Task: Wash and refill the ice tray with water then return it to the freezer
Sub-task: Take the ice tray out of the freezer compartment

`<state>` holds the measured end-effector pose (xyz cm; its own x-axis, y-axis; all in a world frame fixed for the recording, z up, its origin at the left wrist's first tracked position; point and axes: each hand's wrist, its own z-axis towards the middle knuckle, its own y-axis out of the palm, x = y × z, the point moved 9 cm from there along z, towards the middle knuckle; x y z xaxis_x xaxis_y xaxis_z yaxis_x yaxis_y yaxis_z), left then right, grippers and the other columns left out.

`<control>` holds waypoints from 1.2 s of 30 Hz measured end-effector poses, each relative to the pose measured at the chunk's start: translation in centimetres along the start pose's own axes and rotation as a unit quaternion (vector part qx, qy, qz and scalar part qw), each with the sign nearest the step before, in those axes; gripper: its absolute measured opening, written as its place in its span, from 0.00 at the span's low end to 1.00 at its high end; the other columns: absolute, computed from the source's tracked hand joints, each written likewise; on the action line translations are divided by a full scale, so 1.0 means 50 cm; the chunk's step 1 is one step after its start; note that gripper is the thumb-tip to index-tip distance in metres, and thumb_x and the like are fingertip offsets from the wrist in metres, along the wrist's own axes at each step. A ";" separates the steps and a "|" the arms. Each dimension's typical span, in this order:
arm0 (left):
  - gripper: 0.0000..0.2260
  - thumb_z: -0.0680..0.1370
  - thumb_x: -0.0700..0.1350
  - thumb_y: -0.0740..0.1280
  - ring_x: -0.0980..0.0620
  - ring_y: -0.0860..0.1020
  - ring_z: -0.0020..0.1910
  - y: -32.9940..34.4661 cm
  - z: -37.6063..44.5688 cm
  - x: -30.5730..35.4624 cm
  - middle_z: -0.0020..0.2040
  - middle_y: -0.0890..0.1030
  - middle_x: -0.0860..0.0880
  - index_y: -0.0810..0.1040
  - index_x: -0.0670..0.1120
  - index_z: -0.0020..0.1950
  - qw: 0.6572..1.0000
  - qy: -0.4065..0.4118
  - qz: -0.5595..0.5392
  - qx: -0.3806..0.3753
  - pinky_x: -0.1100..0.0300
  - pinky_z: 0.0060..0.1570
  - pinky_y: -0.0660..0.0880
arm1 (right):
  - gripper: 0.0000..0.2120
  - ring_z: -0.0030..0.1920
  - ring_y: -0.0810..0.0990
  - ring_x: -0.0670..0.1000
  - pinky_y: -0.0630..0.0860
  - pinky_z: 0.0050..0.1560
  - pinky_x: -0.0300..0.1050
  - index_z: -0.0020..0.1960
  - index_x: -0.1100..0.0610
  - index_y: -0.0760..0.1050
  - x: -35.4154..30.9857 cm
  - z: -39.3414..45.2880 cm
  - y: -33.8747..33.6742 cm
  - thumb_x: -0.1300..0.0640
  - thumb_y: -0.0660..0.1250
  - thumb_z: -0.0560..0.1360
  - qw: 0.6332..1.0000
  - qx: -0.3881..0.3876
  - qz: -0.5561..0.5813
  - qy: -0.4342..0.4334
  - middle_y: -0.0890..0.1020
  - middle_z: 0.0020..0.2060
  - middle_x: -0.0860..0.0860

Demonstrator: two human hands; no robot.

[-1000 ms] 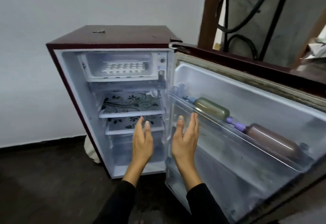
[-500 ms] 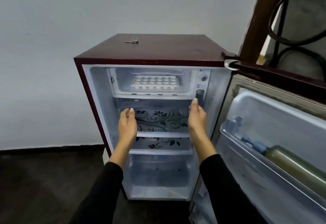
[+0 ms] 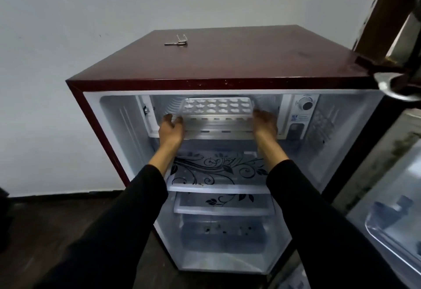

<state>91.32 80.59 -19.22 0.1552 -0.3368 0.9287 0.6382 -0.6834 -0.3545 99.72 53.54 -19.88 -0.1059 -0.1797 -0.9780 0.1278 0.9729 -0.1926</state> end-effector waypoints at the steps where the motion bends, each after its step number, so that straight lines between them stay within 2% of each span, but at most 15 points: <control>1: 0.20 0.82 0.45 0.58 0.43 0.69 0.68 0.004 0.015 -0.001 0.71 0.70 0.40 0.64 0.37 0.72 1.000 -0.002 0.004 0.003 0.66 0.56 0.64 | 0.22 0.63 0.75 0.58 0.70 0.54 0.45 0.66 0.61 0.72 0.000 0.017 0.006 0.46 0.54 0.82 1.000 0.003 -0.011 0.001 0.76 0.64 0.59; 6: 0.21 0.82 0.45 0.59 0.42 0.68 0.69 0.034 0.081 -0.009 0.70 0.70 0.38 0.64 0.35 0.72 1.000 0.007 -0.010 -0.007 0.57 0.66 0.65 | 0.23 0.66 0.72 0.57 0.66 0.60 0.42 0.66 0.65 0.72 -0.007 0.082 0.023 0.48 0.56 0.82 0.998 0.020 -0.052 -0.033 0.74 0.66 0.59; 8: 0.18 0.81 0.44 0.60 0.43 0.75 0.58 0.044 0.102 -0.011 0.57 0.77 0.39 0.69 0.34 0.66 1.000 -0.003 -0.024 -0.009 0.52 0.58 0.70 | 0.23 0.66 0.72 0.57 0.66 0.57 0.41 0.65 0.64 0.72 -0.006 0.099 0.026 0.47 0.56 0.82 0.996 0.034 -0.079 -0.038 0.75 0.66 0.59; 10: 0.17 0.81 0.44 0.60 0.48 0.74 0.48 0.053 0.123 -0.019 0.47 0.75 0.43 0.70 0.32 0.63 0.999 -0.029 -0.043 -0.013 0.53 0.50 0.71 | 0.22 0.64 0.73 0.57 0.64 0.51 0.40 0.64 0.64 0.73 -0.005 0.111 0.030 0.48 0.55 0.82 0.994 0.036 -0.095 -0.034 0.76 0.64 0.59; 14: 0.17 0.80 0.45 0.62 0.40 0.76 0.58 0.060 0.152 -0.031 0.52 0.77 0.38 0.71 0.34 0.63 0.995 -0.072 -0.071 0.000 0.50 0.57 0.72 | 0.20 0.61 0.75 0.59 0.68 0.56 0.45 0.61 0.64 0.74 -0.005 0.126 0.040 0.49 0.58 0.81 0.997 0.028 -0.073 -0.020 0.78 0.60 0.61; 16: 0.15 0.80 0.44 0.63 0.42 0.76 0.59 0.062 0.158 -0.035 0.55 0.78 0.38 0.72 0.37 0.64 0.992 -0.091 -0.082 0.004 0.52 0.59 0.72 | 0.18 0.60 0.76 0.60 0.70 0.58 0.46 0.60 0.63 0.75 -0.005 0.133 0.046 0.50 0.59 0.80 0.996 0.028 -0.079 -0.018 0.79 0.58 0.61; 18: 0.10 0.79 0.43 0.63 0.44 0.77 0.52 0.065 0.159 -0.034 0.53 0.80 0.38 0.75 0.38 0.57 0.992 -0.094 -0.086 0.003 0.54 0.54 0.73 | 0.16 0.59 0.77 0.58 0.69 0.55 0.45 0.58 0.63 0.76 -0.012 0.132 0.050 0.53 0.58 0.80 0.995 0.035 -0.086 -0.025 0.80 0.56 0.60; 19: 0.05 0.79 0.42 0.63 0.46 0.76 0.47 0.067 0.160 -0.034 0.46 0.80 0.40 0.76 0.41 0.50 0.993 -0.093 -0.080 0.001 0.54 0.49 0.73 | 0.14 0.58 0.77 0.58 0.69 0.55 0.45 0.57 0.64 0.76 -0.017 0.130 0.054 0.56 0.58 0.80 0.996 0.035 -0.077 -0.030 0.80 0.56 0.60; 21: 0.10 0.79 0.40 0.62 0.49 0.72 0.42 0.067 0.160 -0.035 0.35 0.73 0.48 0.70 0.47 0.38 0.993 -0.094 -0.069 0.002 0.57 0.43 0.70 | 0.13 0.58 0.78 0.59 0.71 0.56 0.47 0.57 0.66 0.77 -0.022 0.129 0.057 0.60 0.58 0.80 0.996 0.040 -0.068 -0.041 0.81 0.55 0.62; 22: 0.11 0.78 0.38 0.62 0.49 0.72 0.41 0.066 0.160 -0.035 0.34 0.72 0.50 0.68 0.49 0.37 0.993 -0.096 -0.062 0.002 0.58 0.42 0.69 | 0.13 0.58 0.78 0.59 0.72 0.57 0.47 0.57 0.66 0.77 -0.023 0.126 0.057 0.61 0.58 0.79 0.996 0.041 -0.069 -0.042 0.80 0.55 0.62; 24: 0.06 0.77 0.36 0.62 0.50 0.72 0.44 0.061 0.155 -0.031 0.39 0.74 0.49 0.74 0.46 0.45 0.992 -0.096 -0.081 0.002 0.58 0.44 0.70 | 0.10 0.57 0.77 0.57 0.72 0.55 0.47 0.56 0.65 0.76 -0.021 0.124 0.058 0.64 0.59 0.79 0.996 0.038 -0.063 -0.042 0.80 0.54 0.62; 26: 0.10 0.77 0.33 0.62 0.50 0.73 0.47 0.054 0.151 -0.030 0.45 0.75 0.47 0.74 0.39 0.57 0.991 -0.085 -0.103 0.006 0.59 0.47 0.71 | 0.06 0.51 0.75 0.53 0.69 0.49 0.41 0.51 0.61 0.73 -0.020 0.116 0.055 0.67 0.58 0.78 0.997 0.035 -0.051 -0.042 0.76 0.48 0.58; 29: 0.14 0.76 0.30 0.62 0.50 0.73 0.49 0.028 0.132 -0.020 0.49 0.76 0.46 0.73 0.39 0.60 0.990 -0.057 -0.126 0.031 0.61 0.50 0.73 | 0.09 0.48 0.72 0.50 0.66 0.38 0.32 0.47 0.60 0.71 -0.029 0.083 0.036 0.72 0.56 0.76 0.997 0.055 -0.012 -0.050 0.74 0.45 0.55; 32: 0.12 0.75 0.29 0.60 0.50 0.73 0.48 0.004 0.096 -0.011 0.46 0.76 0.48 0.73 0.45 0.50 0.982 -0.062 -0.174 0.043 0.67 0.41 0.72 | 0.16 0.55 0.76 0.53 0.69 0.51 0.35 0.58 0.63 0.76 -0.032 0.047 0.014 0.72 0.56 0.76 0.996 0.075 0.025 -0.030 0.77 0.51 0.54; 36: 0.15 0.75 0.27 0.59 0.52 0.73 0.49 -0.021 0.034 -0.011 0.47 0.75 0.49 0.73 0.39 0.58 0.963 -0.095 -0.242 0.070 0.71 0.41 0.71 | 0.20 0.55 0.75 0.52 0.70 0.54 0.36 0.67 0.63 0.72 -0.012 -0.012 -0.022 0.72 0.55 0.77 0.988 0.103 0.109 0.035 0.77 0.61 0.56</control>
<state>91.84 82.59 -19.18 -0.0598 0.1319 0.9895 0.7643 -0.6315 0.1304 99.07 52.64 -19.05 -0.1216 0.0476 -0.9914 0.3527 0.9357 0.0017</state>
